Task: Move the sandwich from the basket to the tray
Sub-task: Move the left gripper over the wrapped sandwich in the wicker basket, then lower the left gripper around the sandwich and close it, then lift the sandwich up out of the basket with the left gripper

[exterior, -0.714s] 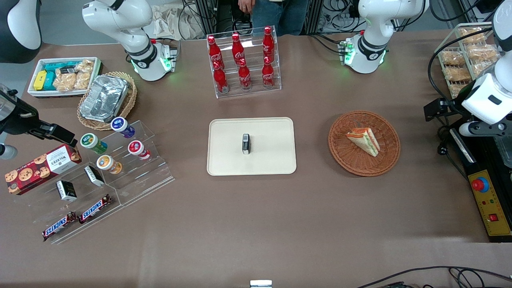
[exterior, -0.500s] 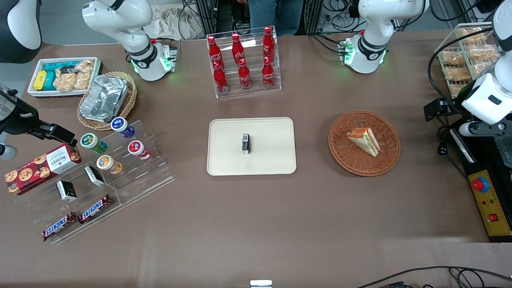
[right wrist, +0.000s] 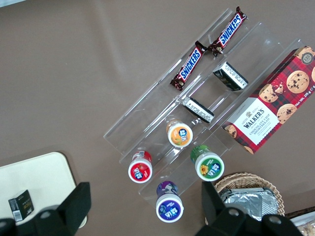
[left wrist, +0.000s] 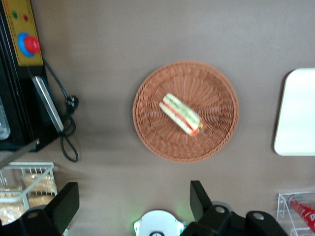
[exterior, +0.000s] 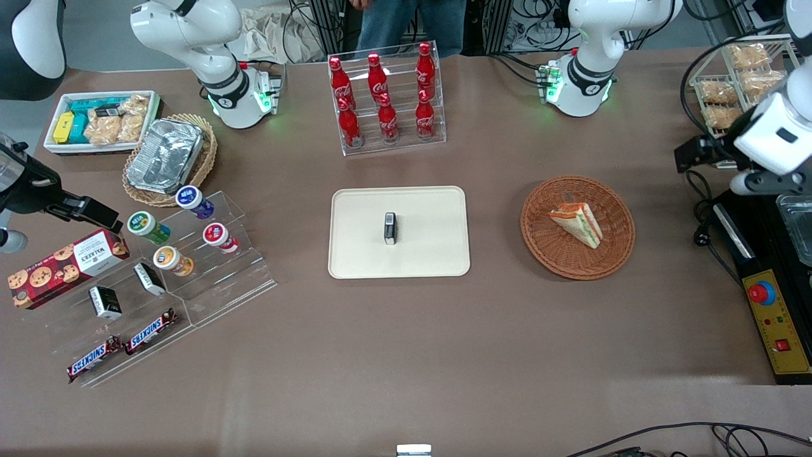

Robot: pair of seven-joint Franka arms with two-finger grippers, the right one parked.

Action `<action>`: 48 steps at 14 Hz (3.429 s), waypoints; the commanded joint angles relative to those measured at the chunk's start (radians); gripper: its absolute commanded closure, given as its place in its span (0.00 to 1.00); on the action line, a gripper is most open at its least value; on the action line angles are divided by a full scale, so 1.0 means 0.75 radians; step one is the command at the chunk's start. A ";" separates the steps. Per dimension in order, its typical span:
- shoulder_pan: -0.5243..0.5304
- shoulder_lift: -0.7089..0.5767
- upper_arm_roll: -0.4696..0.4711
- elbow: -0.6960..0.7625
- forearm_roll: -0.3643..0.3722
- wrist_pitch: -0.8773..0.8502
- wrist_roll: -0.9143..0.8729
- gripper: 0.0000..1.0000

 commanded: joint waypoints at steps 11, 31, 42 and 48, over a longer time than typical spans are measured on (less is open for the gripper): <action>-0.015 -0.247 -0.049 -0.819 -0.129 0.630 -0.740 0.00; -0.111 0.137 -0.084 -1.153 -0.121 1.549 -1.280 0.00; -0.175 0.133 -0.074 -0.792 -0.025 1.041 -1.428 1.00; -0.175 0.137 -0.082 -0.246 -0.051 0.386 -1.172 1.00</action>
